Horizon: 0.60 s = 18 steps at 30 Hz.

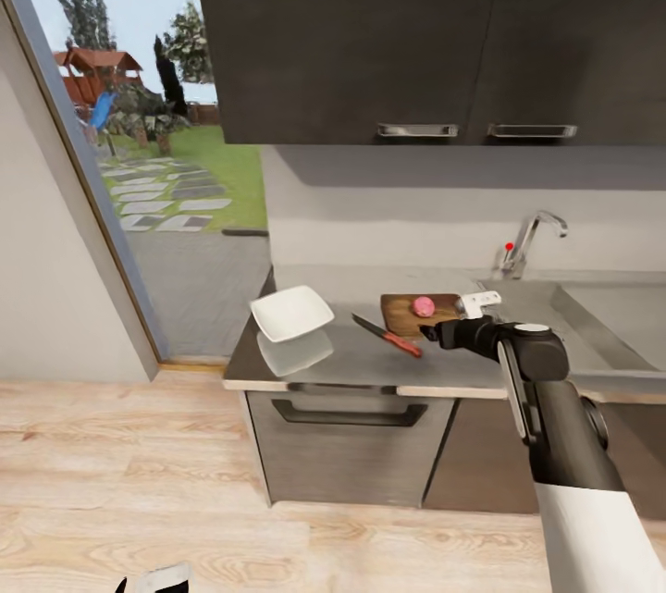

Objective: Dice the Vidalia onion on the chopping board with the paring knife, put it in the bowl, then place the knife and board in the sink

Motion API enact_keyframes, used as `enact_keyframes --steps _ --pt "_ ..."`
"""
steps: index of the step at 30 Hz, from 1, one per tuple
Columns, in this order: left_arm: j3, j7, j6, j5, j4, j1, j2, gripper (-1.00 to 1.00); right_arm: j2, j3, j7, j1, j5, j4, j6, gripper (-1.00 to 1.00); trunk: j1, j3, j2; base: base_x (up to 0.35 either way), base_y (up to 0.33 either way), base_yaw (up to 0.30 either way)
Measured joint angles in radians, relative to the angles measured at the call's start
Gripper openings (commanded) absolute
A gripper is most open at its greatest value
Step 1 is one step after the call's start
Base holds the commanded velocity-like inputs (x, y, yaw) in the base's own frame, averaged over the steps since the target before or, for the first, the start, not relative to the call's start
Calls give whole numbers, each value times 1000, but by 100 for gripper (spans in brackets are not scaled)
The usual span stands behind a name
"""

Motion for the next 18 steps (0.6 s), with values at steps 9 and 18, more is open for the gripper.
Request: enact_keyframes --steps 9,18 --pt "0 -1 0 0 0 0 -1 100 2 62 0 0 5 2 0 100 0 0 0 112 90 0" --pt "0 -1 0 0 0 0 -1 100 2 64 7 0 6 63 -10 100 0 0 0 4 3 0"
